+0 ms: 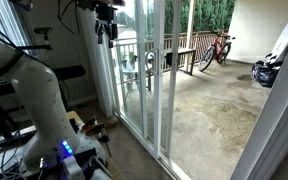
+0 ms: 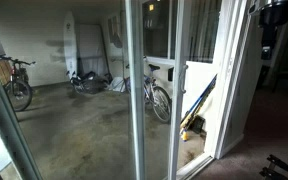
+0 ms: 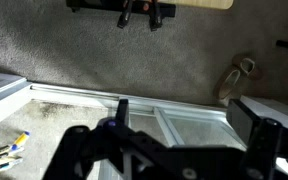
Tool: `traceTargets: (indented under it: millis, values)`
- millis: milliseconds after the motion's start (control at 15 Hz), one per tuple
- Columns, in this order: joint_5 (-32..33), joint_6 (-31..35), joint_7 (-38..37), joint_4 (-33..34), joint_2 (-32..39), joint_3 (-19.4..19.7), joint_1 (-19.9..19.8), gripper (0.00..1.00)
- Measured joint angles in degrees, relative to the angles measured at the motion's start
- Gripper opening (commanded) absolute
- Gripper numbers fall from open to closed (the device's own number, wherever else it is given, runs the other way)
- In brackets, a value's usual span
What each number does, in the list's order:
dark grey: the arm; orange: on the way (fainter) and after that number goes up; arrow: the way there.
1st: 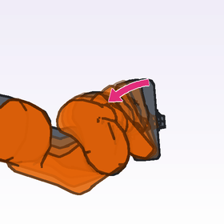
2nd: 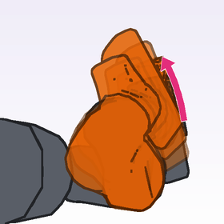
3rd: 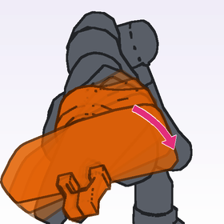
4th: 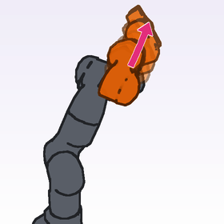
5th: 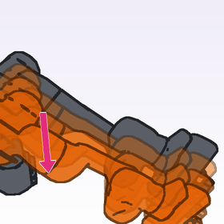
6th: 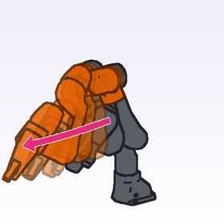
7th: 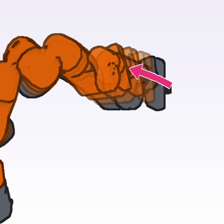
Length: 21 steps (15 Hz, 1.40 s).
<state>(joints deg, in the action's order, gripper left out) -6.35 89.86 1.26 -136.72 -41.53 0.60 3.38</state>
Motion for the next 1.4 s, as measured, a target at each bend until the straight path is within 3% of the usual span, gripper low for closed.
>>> traceTargets:
  millis: [1200, 1400]
  values:
    - [0.0, 0.08, 0.0, 0.0, 0.02, 0.0, -0.06, 1.0]
    - [-0.8, 3.12, 0.0, -0.38, 0.9, -0.12, -0.04, 1.0]
